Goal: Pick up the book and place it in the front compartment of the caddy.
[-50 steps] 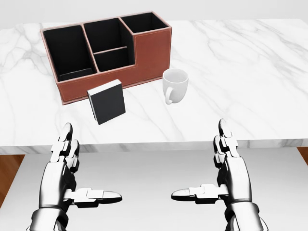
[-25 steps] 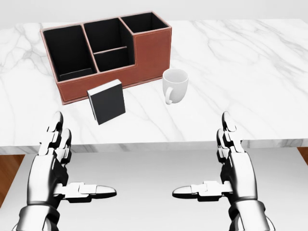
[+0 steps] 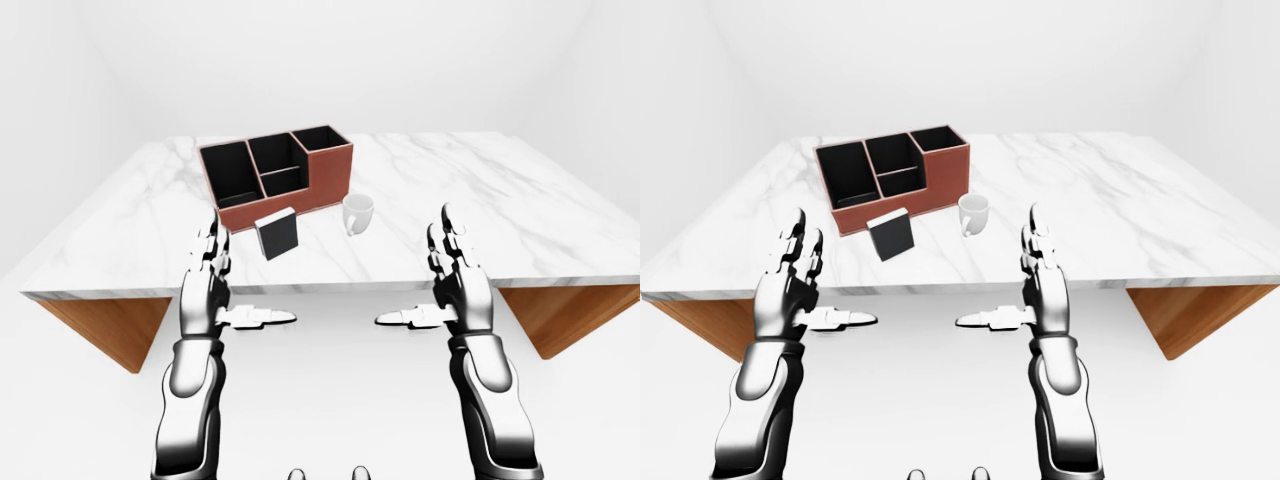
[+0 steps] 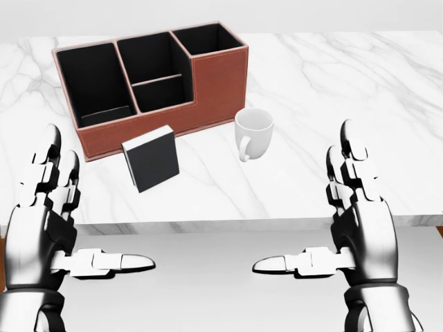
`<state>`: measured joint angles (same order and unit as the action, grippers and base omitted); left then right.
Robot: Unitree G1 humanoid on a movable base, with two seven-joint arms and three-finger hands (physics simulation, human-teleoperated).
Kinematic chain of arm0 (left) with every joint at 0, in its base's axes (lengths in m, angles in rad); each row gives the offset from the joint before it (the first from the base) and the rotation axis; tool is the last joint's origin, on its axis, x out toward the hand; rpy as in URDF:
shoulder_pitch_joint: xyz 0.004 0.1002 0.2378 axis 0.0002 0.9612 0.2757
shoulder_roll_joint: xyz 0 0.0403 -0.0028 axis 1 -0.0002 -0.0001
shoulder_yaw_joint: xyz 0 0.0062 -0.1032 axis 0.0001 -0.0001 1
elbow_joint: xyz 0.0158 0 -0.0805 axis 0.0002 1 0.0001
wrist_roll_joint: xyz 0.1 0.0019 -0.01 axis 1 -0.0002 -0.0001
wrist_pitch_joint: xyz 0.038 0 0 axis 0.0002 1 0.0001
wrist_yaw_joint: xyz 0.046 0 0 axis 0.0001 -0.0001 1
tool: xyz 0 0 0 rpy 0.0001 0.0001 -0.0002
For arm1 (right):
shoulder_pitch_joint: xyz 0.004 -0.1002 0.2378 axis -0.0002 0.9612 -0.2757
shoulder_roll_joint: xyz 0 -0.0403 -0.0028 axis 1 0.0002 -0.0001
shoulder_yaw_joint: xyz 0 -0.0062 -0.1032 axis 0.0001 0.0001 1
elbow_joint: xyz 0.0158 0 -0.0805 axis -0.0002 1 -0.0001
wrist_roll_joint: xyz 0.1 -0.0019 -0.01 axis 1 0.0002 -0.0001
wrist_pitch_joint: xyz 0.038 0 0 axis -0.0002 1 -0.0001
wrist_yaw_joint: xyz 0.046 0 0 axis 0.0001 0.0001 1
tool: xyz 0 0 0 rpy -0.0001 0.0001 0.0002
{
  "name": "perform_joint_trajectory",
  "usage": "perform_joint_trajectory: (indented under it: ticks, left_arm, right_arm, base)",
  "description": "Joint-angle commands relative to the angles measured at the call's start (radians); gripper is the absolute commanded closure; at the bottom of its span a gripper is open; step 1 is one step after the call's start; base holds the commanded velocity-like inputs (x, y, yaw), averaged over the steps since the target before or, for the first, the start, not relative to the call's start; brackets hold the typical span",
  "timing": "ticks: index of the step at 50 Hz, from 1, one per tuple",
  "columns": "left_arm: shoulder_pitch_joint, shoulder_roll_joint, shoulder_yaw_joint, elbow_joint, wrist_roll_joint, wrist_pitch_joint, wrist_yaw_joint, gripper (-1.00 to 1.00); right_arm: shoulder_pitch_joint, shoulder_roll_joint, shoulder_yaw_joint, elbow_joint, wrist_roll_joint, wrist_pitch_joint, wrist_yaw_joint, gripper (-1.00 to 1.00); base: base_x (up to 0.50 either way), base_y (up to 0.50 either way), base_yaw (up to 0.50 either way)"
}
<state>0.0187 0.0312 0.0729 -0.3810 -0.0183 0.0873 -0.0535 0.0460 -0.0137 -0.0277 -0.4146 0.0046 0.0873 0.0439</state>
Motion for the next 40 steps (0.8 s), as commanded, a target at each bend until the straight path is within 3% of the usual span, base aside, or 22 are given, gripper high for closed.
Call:
perform_joint_trajectory:
  ticks: [1,23,31,40]
  left_arm:
    - [-0.008,0.003,0.011,-0.066,0.0,0.0,-0.006,-1.0]
    - [-0.013,0.005,0.018,-0.083,0.002,0.0,-0.011,-1.0]
    - [-0.011,0.004,0.016,-0.075,0.005,0.0,-0.013,-1.0]
    - [-0.008,0.003,0.013,-0.08,0.007,0.0,-0.015,-1.0]
  right_arm:
    - [0.003,-0.002,-0.007,-0.076,0.023,0.0,0.018,-1.0]
    - [0.009,-0.001,0.007,-0.057,0.004,0.0,0.019,-1.0]
    - [0.021,-0.002,0.014,-0.07,-0.005,0.0,0.033,-1.0]
    - [0.02,0.0,0.01,-0.065,-0.004,0.0,0.034,-1.0]
  base:
    - [0.5,0.0,0.0]
    - [0.5,0.0,0.0]
    - [0.03,0.0,0.0]
    - [0.0,0.5,0.0]
